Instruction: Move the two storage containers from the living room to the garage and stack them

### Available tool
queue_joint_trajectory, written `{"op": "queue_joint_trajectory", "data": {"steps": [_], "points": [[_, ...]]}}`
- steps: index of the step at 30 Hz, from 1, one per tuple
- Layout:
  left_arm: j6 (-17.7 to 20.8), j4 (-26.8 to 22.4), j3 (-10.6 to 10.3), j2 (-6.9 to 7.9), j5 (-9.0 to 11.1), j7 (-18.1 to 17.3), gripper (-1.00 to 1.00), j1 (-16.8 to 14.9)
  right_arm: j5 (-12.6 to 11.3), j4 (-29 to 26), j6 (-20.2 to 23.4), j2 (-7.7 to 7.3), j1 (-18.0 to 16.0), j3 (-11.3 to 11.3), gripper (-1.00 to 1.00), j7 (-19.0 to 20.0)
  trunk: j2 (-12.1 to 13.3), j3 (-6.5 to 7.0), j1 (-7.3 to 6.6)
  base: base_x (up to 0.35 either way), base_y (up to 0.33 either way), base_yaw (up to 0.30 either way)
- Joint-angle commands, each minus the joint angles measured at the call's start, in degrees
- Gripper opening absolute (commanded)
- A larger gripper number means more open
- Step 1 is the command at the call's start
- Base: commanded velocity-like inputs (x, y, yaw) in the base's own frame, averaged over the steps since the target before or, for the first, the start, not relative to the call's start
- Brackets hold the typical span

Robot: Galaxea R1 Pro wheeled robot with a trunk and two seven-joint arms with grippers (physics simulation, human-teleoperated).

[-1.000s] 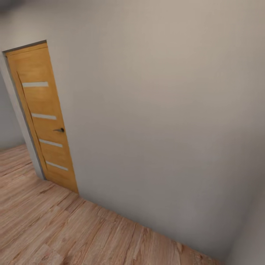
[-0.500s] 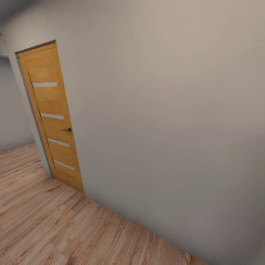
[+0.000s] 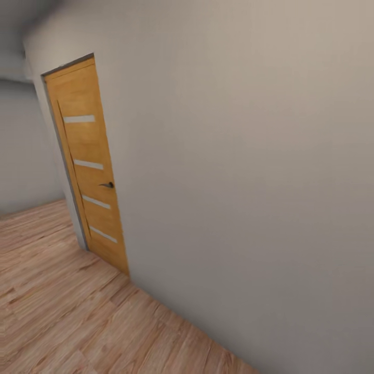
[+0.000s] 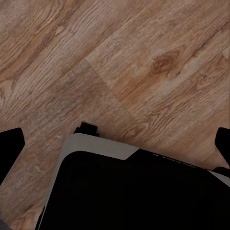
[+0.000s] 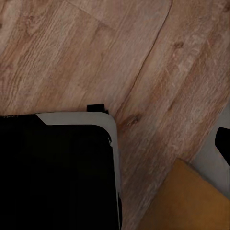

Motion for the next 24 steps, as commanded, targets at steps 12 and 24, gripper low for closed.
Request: {"op": "queue_joint_trajectory", "data": {"steps": [12,24], "points": [[-0.2,0.1,-0.4,-0.03,0.3,0.2,1.00,0.0,-0.5,0.2,-0.4,0.03,0.0,0.6,1.00,0.0,0.0,-0.01,0.04,0.269,0.000,0.271],[-0.2,0.1,-0.4,-0.03,0.3,0.3,1.00,0.0,-0.3,0.1,-0.3,0.35,0.0,0.8,1.00,-0.1,0.0,-0.01,0.04,0.201,0.000,0.275]]}}
